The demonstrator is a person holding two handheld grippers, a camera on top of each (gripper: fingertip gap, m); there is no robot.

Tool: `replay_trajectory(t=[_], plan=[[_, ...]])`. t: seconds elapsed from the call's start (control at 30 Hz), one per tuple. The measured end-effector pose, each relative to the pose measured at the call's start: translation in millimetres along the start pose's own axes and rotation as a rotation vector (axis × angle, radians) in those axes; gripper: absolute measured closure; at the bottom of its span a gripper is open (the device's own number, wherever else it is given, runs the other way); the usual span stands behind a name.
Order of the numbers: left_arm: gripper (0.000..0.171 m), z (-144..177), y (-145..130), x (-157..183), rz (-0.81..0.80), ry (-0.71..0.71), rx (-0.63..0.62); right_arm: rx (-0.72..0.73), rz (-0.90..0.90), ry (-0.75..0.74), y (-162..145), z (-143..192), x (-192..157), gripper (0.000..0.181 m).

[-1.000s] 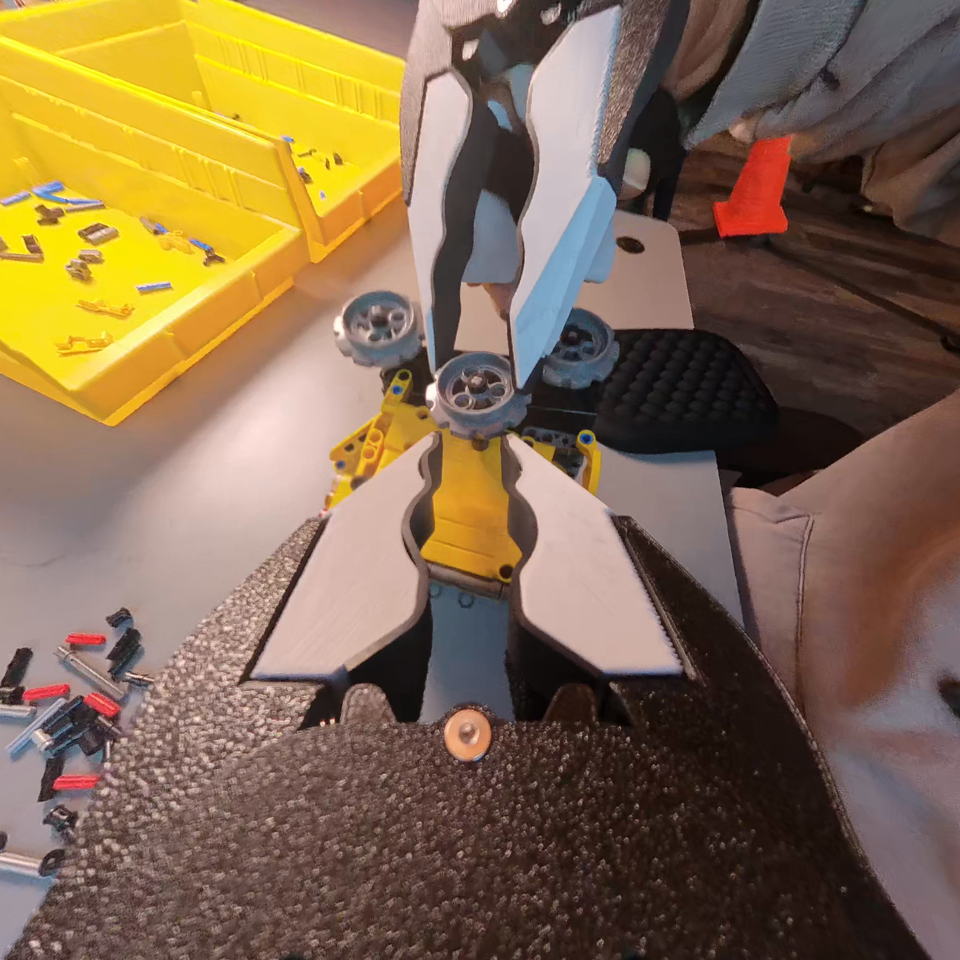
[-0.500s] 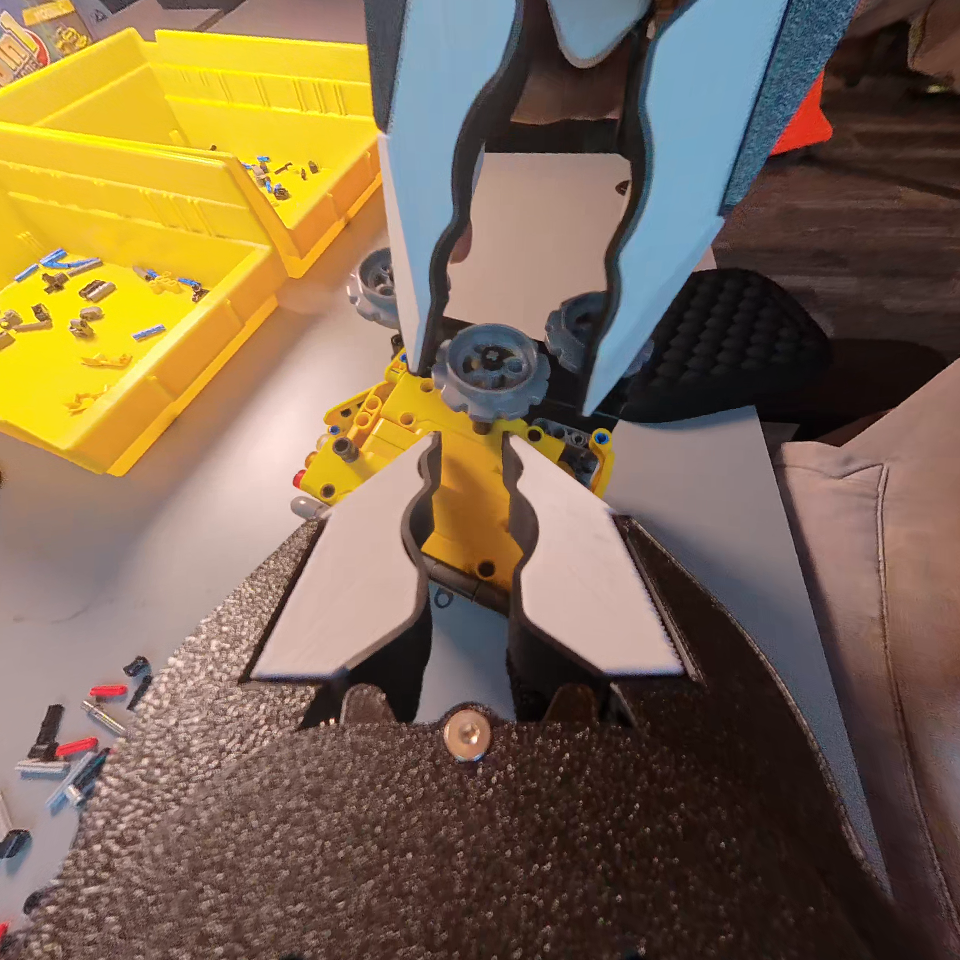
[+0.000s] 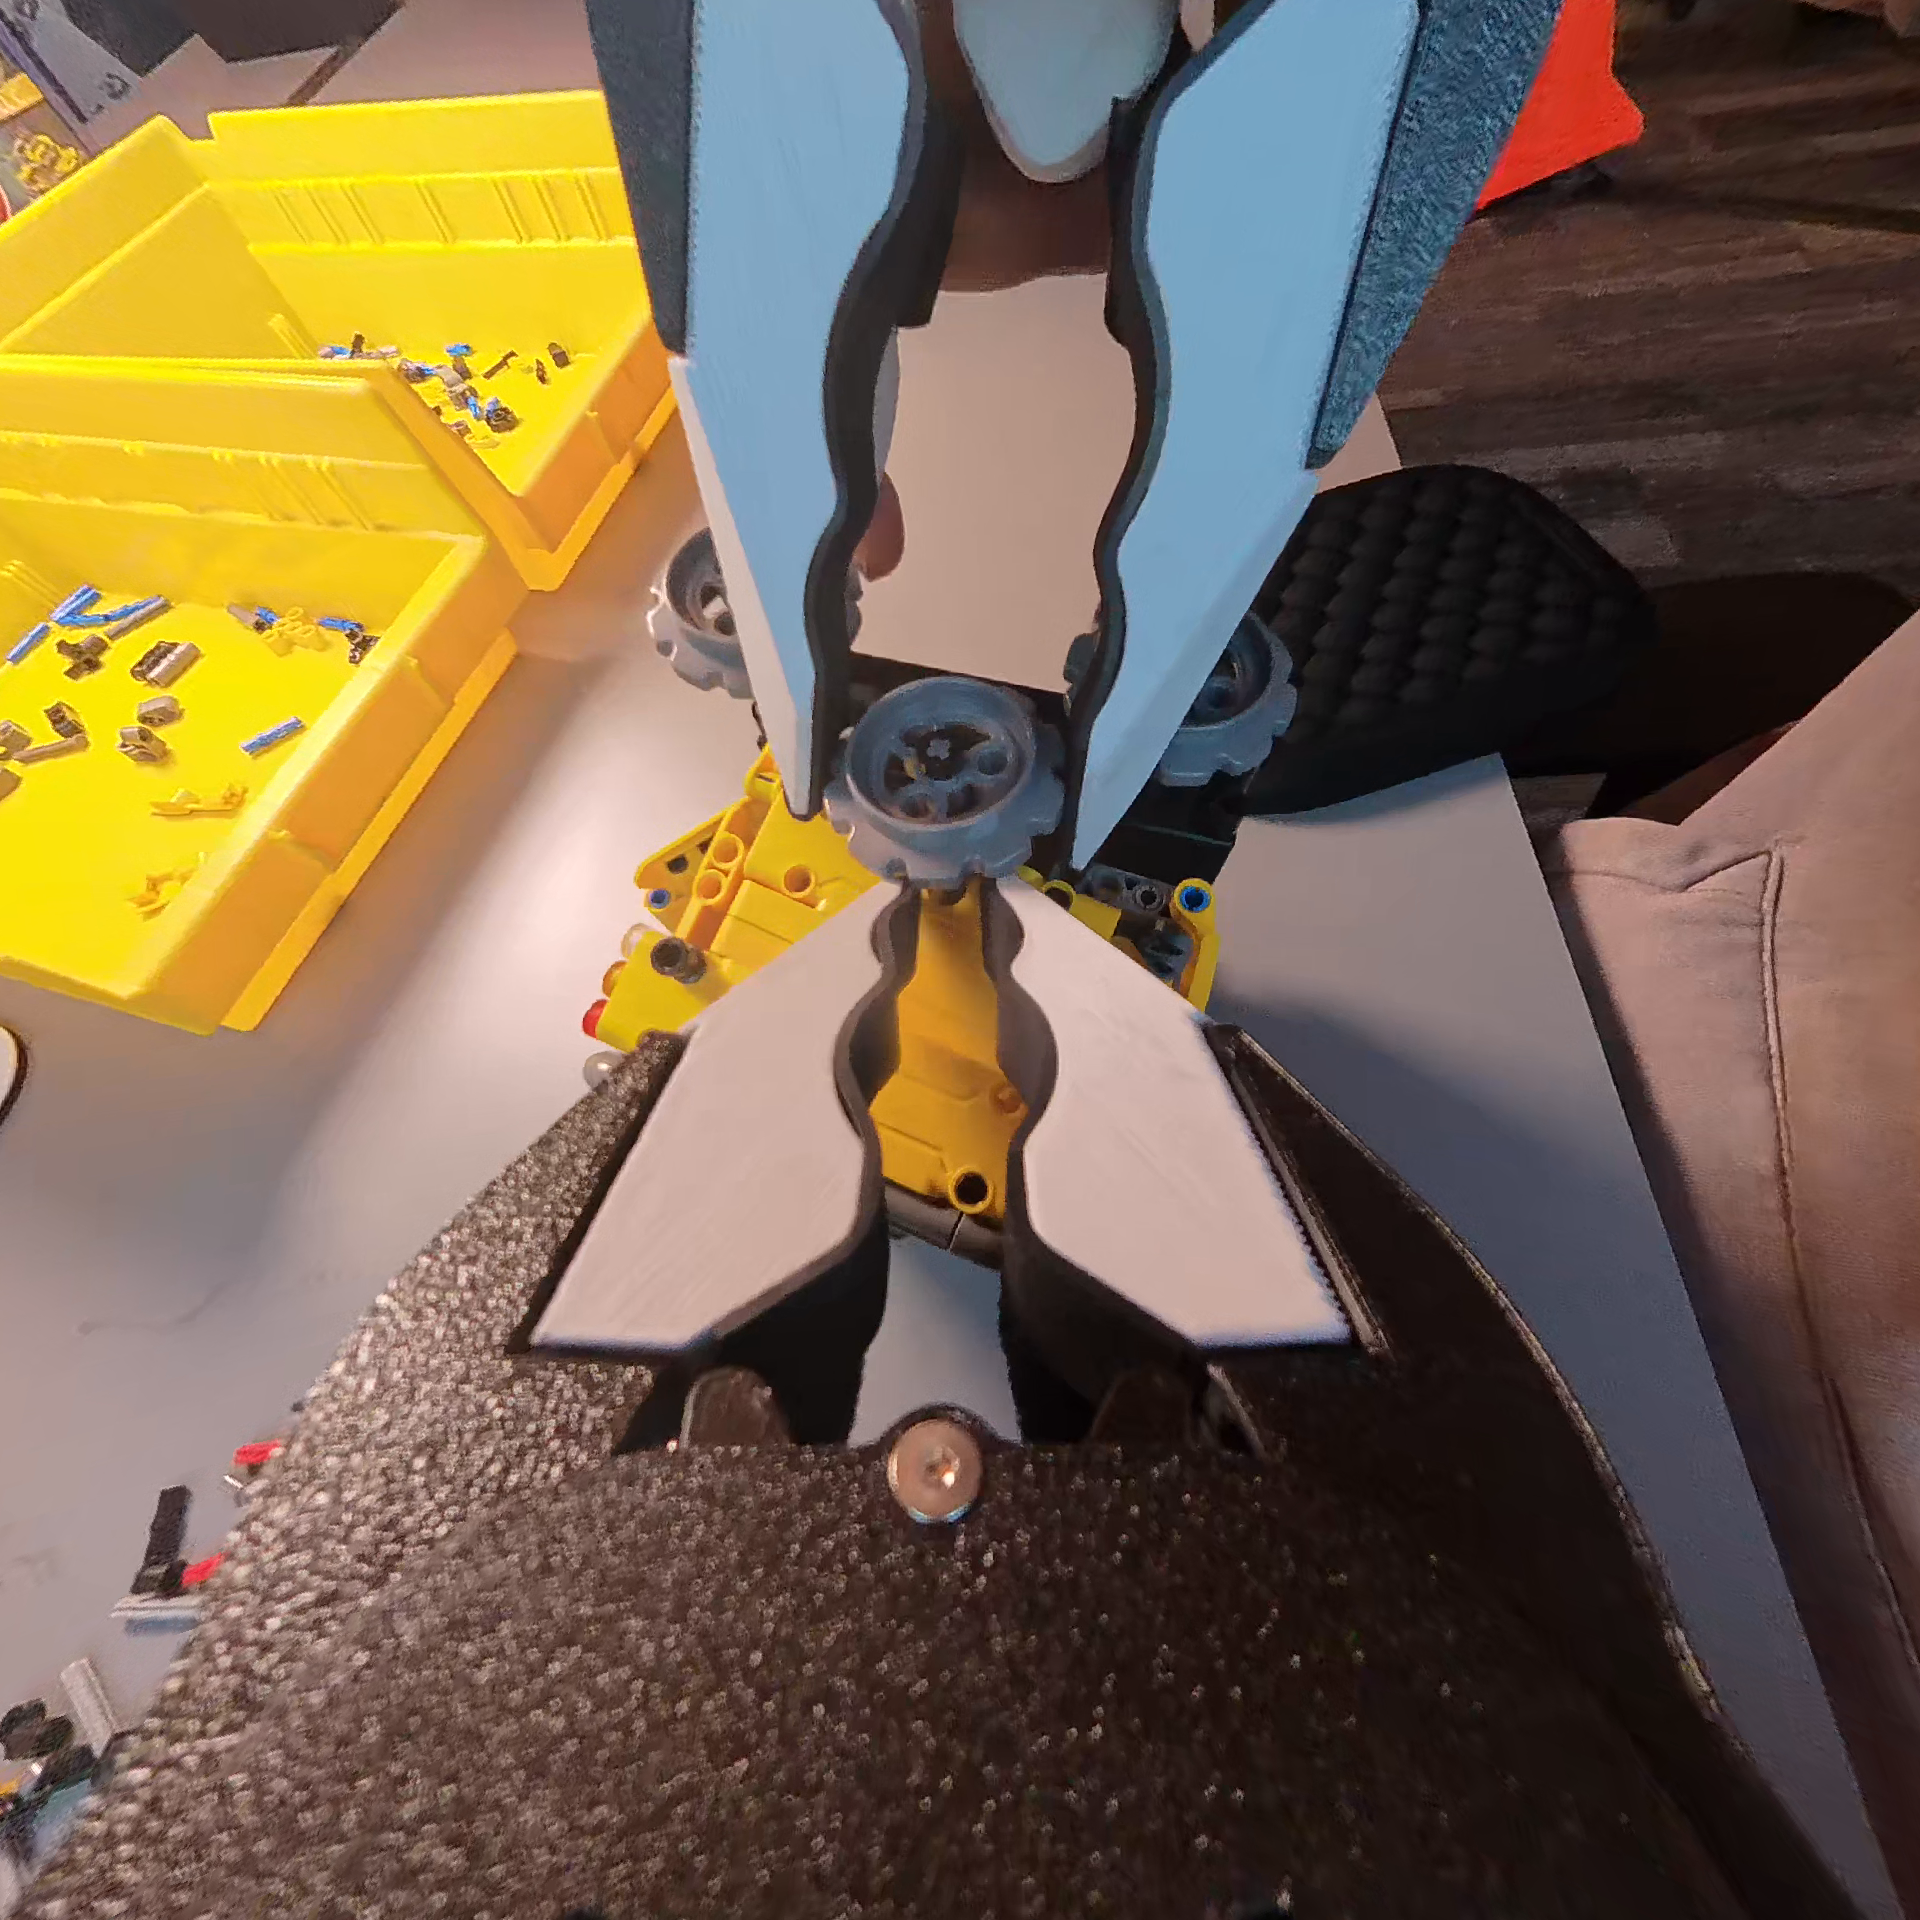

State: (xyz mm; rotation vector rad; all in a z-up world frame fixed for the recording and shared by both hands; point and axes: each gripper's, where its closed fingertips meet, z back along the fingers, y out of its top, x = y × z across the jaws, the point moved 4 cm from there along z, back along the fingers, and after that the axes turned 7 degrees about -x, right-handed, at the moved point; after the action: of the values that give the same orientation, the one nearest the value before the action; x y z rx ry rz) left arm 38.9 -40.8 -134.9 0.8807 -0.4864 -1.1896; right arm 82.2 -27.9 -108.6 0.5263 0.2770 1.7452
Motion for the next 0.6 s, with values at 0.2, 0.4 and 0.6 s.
replay_trajectory(t=[0.2,0.4,0.6], plan=[[0.165,-3,1,5,0.064,-0.023,-0.007,0.004,-0.004,-0.013,-1,2,-5,0.144],[0.165,-4,2,11,0.068,-0.057,-0.015,-0.007,0.002,-0.007,-2,6,-11,0.145],[0.165,-2,3,16,0.059,-0.067,-0.011,-0.008,0.013,-0.007,0,9,-16,0.145]])
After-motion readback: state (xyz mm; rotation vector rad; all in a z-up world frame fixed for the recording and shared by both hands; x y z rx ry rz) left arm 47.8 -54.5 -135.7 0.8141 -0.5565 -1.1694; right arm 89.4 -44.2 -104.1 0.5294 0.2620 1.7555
